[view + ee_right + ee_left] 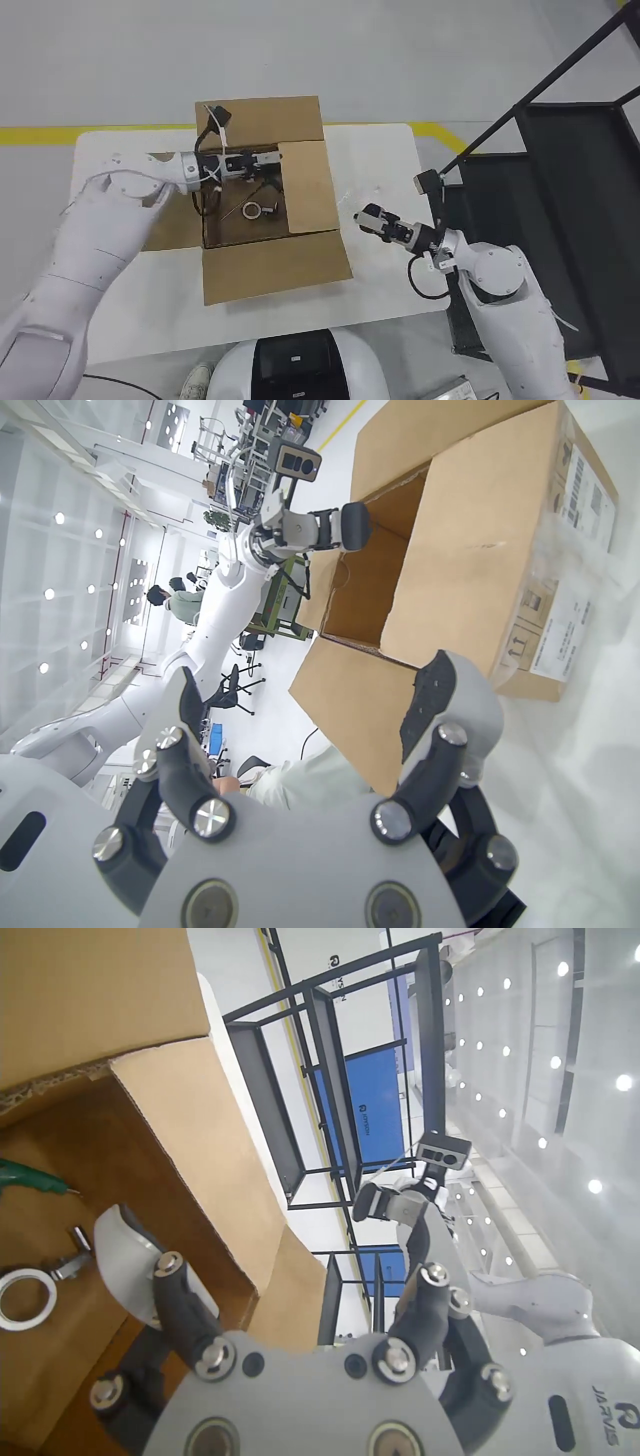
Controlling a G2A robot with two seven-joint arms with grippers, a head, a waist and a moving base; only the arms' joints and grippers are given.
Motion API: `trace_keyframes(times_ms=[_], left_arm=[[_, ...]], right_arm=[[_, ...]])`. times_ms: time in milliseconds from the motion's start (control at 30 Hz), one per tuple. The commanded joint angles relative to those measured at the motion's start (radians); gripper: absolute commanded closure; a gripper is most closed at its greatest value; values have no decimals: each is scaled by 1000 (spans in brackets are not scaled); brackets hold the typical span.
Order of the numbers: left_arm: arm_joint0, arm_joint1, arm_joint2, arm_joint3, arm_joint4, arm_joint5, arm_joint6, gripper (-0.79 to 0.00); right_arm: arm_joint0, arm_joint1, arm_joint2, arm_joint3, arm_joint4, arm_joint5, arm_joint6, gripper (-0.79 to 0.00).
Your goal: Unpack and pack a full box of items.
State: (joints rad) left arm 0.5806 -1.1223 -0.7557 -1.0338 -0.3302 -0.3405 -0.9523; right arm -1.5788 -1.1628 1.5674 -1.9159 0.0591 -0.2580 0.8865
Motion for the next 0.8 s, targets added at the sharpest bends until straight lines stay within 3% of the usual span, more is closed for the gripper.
trace_keyframes(times_ms=[0, 200, 300, 567, 767], left_arm=[[-20, -24, 38, 47, 25, -21, 41, -785], [-57, -97, 114, 185, 59, -65, 210, -785], [-69, -133, 139, 249, 27, -81, 227, -785], [-122, -203, 141, 368, -110, -125, 159, -785], [-139, -231, 98, 352, -276, -161, 37, -785]], right_arm=[[-6, 2, 3, -3, 1, 0, -2, -785], [-27, 8, 18, -10, 6, -7, -8, -785], [-38, 11, 23, -12, 8, -10, -7, -785], [-36, 19, 13, -12, 12, -18, 10, -785], [-24, 24, 3, -25, 20, -28, 20, -785]])
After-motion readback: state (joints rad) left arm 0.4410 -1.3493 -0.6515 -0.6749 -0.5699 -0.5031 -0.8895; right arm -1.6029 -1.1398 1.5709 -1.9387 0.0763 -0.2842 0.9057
